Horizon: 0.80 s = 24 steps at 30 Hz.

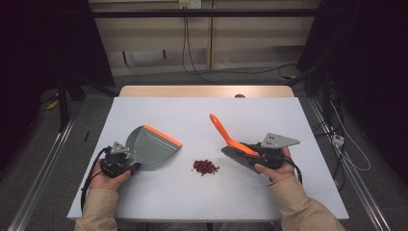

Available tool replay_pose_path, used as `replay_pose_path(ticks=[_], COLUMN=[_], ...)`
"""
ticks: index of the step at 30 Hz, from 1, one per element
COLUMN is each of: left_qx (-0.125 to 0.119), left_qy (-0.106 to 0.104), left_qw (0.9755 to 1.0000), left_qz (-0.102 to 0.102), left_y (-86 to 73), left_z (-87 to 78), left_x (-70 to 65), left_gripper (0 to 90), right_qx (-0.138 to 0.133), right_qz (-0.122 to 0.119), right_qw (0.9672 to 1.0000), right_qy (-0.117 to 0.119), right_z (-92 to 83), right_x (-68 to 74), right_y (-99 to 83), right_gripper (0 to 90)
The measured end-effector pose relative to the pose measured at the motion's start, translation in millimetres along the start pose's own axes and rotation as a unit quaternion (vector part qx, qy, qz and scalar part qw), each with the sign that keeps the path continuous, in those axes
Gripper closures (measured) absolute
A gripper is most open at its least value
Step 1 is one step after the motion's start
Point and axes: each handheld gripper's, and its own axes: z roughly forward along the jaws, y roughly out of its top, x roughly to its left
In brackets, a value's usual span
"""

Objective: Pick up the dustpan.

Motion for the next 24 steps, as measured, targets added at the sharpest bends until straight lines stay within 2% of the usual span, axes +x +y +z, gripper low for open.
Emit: replay_pose_path(ticks=[2, 4, 8, 12, 13, 16, 19, 24], left_qx=[-0.002, -0.004, -0.024, -0.033, -0.037, -0.035, -0.031, -0.024], left_qy=[-0.002, -0.006, -0.018, -0.028, -0.038, -0.058, -0.082, -0.102], left_qw=[1.0, 1.0, 0.9995, 0.9986, 0.9981, 0.9965, 0.9945, 0.9906], left_qz=[0.008, 0.006, 0.007, 0.031, 0.03, 0.05, 0.058, 0.089], left_y=[-0.1, -0.5, -1.2, -1.8, -2.0, -2.2, -4.2, -7.6], left_z=[-1.7, -4.5, -15.9, -33.1, -36.4, -42.5, -43.6, -46.4], left_x=[2.0, 2.6, 4.6, 3.0, 1.6, -2.8, -7.3, -15.2], left_gripper=[63.9, 63.9, 64.0, 64.0, 64.0, 64.0, 64.0, 63.9], right_qx=[-0.001, -0.002, -0.004, -0.009, -0.009, -0.011, -0.012, -0.009], right_qz=[0.002, 0.004, 0.008, 0.014, 0.013, 0.011, 0.008, -0.001], right_qw=[1.0, 1.0, 0.9999, 0.9996, 0.9995, 0.9992, 0.9989, 0.9982], right_qy=[-0.001, -0.004, -0.008, -0.023, -0.028, -0.037, -0.045, -0.06], right_z=[-0.2, -0.6, -0.5, 0.4, 0.9, 3.7, 7.4, 12.0], right_x=[-0.5, -0.8, -0.9, -0.2, 0.3, 2.1, 4.7, 7.2], right_y=[0.0, 0.2, 0.1, 0.9, 1.4, 2.4, 4.3, 6.3], right_gripper=[71.0, 71.0, 71.0, 71.0, 71.0, 71.0, 71.0, 71.1])
